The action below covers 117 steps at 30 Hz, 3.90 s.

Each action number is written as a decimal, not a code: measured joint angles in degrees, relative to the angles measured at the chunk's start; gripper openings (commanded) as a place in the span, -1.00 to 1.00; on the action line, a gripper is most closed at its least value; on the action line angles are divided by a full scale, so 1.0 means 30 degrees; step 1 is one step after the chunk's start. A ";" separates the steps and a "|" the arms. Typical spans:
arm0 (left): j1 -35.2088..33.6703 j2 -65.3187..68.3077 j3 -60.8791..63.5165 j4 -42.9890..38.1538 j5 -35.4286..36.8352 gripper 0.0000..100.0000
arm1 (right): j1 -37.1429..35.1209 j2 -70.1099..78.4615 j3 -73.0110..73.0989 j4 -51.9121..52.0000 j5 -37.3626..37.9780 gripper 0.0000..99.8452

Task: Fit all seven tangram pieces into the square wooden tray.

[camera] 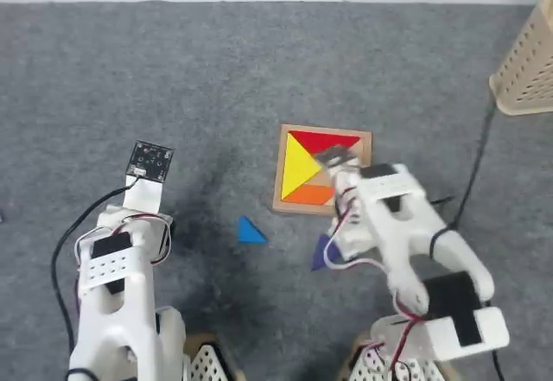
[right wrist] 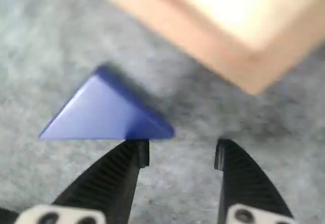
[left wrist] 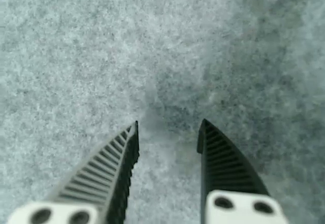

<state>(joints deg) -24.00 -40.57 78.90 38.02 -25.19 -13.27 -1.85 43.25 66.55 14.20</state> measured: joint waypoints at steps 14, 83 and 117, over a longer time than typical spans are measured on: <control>0.0000 0.0000 0.0000 0.0000 0.0000 -0.65 | -0.0674 0.0586 -0.2696 0.1934 -0.0908 -0.62; 0.0000 0.0000 0.0000 0.0000 0.0000 -0.65 | -0.5304 0.3165 -0.5333 0.2608 -1.4711 -0.64; 0.0000 0.0000 0.0000 -0.0029 0.0000 -0.65 | 0.2960 0.3868 -0.7736 0.2989 -0.8059 -0.99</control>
<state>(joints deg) -24.00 -40.57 78.90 37.93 -25.19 -4.40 9.76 20.04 75.52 -9.98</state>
